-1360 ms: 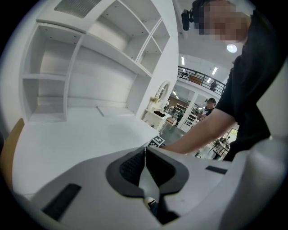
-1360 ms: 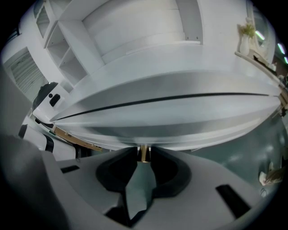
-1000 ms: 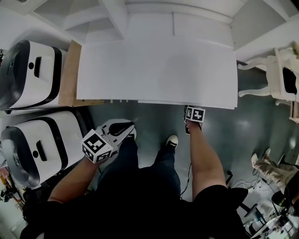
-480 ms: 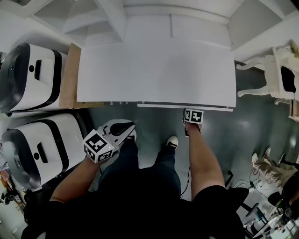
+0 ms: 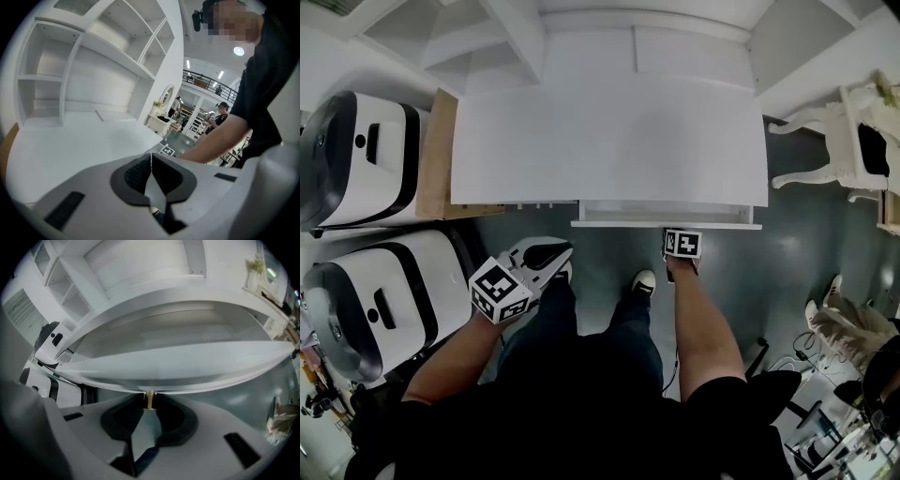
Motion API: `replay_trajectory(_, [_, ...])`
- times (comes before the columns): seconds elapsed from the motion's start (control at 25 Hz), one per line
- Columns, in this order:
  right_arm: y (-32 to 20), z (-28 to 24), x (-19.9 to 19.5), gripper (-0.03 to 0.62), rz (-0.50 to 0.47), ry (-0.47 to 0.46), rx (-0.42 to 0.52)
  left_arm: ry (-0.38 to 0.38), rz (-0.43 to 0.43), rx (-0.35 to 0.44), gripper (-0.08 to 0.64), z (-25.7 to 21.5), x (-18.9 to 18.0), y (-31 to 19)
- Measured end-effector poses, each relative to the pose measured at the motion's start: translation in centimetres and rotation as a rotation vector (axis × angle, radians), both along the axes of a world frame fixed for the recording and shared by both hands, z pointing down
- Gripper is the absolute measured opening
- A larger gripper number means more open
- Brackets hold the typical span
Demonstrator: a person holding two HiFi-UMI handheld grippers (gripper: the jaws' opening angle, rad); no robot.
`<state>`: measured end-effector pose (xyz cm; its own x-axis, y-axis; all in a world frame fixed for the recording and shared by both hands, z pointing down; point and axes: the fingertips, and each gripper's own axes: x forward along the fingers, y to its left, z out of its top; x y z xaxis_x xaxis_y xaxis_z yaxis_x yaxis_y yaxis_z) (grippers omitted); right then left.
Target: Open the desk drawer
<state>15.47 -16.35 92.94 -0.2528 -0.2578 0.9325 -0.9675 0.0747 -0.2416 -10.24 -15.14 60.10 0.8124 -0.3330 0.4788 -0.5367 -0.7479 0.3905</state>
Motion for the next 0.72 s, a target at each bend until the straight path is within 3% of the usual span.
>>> replay_trajectory(0.44, [4.0,0.0,0.0,0.083,-0.011,0.012,-0.023,0.013,0.038,0.011,0.017,-0.4,1.5,0.8])
replay_trajectory(0.72, [6.9,-0.1,0.0,0.084,-0.096,0.063,-0.042,0.017,0.065,0.020,0.017,-0.6,2.4,1.3])
